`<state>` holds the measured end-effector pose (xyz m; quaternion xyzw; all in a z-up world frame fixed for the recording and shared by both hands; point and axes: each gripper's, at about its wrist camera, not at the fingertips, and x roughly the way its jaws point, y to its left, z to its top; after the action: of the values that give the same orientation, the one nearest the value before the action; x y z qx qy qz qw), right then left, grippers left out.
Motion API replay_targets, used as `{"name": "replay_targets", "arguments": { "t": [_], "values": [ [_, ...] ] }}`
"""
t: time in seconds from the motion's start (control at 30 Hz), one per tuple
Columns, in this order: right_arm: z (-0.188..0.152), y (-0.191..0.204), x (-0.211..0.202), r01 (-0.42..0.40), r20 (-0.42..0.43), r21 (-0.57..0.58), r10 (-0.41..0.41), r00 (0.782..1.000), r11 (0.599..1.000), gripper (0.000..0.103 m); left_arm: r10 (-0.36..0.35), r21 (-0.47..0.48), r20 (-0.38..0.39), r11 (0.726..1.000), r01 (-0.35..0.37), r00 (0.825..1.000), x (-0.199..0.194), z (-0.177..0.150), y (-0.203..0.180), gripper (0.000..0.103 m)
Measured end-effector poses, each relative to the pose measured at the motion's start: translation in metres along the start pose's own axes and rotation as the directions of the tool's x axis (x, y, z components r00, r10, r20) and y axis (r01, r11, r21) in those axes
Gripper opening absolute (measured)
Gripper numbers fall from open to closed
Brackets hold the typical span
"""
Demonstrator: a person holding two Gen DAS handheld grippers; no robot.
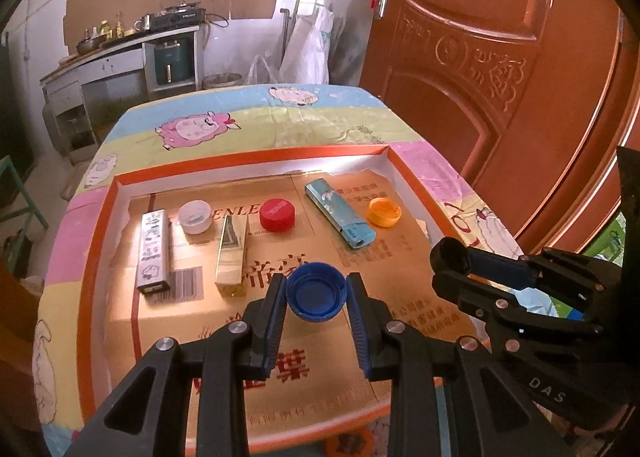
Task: Organize rigid objects
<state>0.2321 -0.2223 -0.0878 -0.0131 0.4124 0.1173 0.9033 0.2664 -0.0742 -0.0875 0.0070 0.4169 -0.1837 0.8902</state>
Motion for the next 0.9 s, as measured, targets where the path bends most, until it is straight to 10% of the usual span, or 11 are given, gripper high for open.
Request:
{"name": "replay_targets", "arguments": {
  "t": [0.9],
  "values": [
    [0.013,-0.002,0.037,-0.008,-0.039,-0.025,0.007,0.999,1.000,0.030,0.009,0.012,-0.062,1.000,-0.008,0.998,0.042,0.017,0.008,0.031]
  ]
}}
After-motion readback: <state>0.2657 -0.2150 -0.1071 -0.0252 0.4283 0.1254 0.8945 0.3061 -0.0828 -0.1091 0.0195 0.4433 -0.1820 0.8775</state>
